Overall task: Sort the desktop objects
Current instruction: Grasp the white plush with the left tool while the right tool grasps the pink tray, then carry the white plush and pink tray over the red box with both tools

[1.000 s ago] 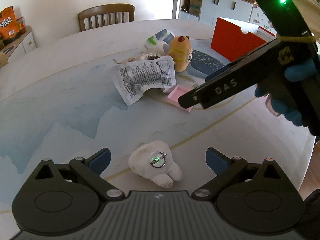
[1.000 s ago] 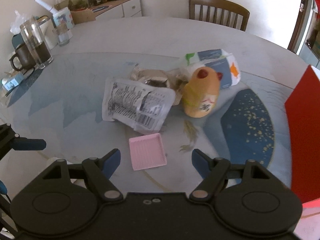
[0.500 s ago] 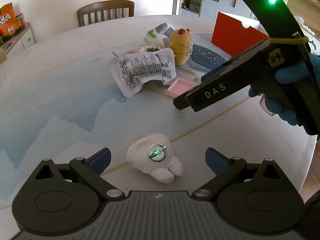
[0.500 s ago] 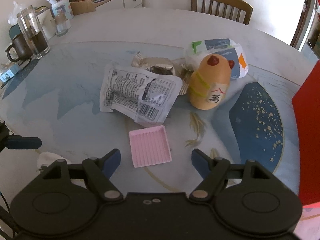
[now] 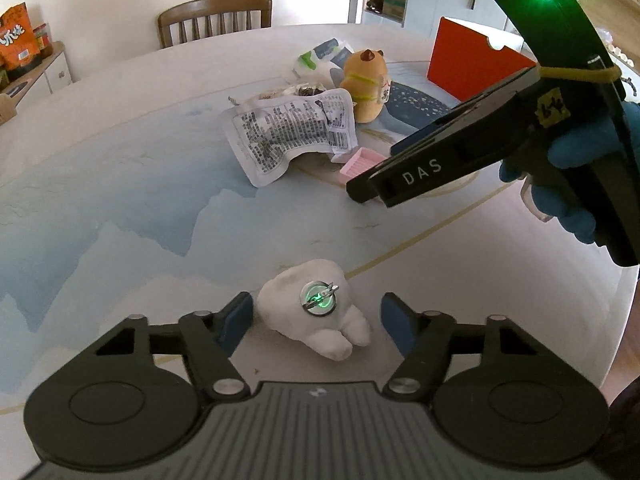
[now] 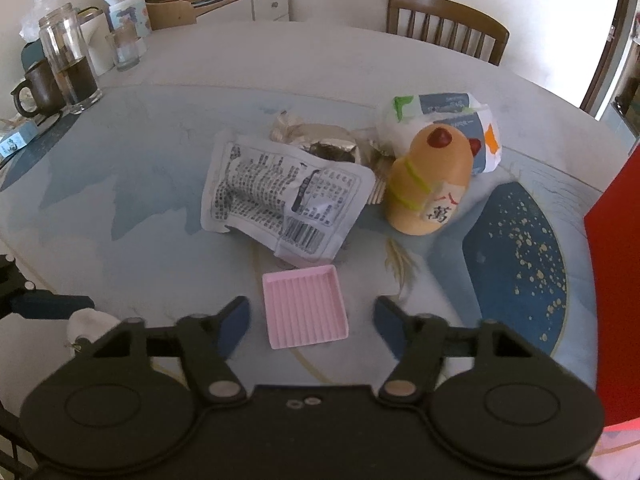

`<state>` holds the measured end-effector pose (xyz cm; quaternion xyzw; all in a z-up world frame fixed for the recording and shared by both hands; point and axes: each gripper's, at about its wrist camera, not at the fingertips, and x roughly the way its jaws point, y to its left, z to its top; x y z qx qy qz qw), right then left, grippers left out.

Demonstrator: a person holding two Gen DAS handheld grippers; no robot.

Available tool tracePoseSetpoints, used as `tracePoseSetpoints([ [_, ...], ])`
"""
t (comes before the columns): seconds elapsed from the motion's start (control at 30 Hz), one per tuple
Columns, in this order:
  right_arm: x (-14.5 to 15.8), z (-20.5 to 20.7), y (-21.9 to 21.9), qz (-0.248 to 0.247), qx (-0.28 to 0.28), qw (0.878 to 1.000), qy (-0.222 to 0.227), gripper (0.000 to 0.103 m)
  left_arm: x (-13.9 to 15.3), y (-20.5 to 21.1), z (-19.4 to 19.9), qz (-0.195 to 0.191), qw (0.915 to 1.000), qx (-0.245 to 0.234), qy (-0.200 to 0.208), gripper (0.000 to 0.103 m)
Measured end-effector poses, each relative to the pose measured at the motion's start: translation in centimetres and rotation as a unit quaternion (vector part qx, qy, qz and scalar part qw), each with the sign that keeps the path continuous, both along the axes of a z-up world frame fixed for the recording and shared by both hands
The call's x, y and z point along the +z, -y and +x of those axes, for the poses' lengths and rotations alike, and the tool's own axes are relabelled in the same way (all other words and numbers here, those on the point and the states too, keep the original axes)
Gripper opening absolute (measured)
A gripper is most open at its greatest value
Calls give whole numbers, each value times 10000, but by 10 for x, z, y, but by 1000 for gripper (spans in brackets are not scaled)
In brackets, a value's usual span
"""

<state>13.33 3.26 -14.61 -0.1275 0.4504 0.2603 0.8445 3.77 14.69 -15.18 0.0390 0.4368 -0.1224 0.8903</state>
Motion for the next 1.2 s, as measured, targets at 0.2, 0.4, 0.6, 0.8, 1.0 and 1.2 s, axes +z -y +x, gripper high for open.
tracePoseSetpoints([
  [0.2, 2, -2, 0, 12, 68, 10000, 27, 43, 1, 4, 1, -34, 10000, -72, -5, 54],
  [0.4, 4, -3, 4, 1, 14, 10000, -21, 41, 2, 7, 2, -73, 10000, -45, -37, 52],
  [0.6, 8, -8, 18, 79, -116, 9998, -104, 41, 6, 15, 4, -121, 9999, -96, -34, 52],
  [0.8, 21, -18, 43, 199, -273, 9994, -118, 41, 16, 25, 6, -196, 9997, -115, 24, 52],
  [1.0, 41, -27, 73, 325, -474, 9983, -130, 41, 34, 42, 12, -282, 9994, -167, 133, 52],
  [1.2, 63, -32, 102, 465, -674, 9966, -34, 41, 54, 65, 18, -333, 9987, -264, 295, 52],
])
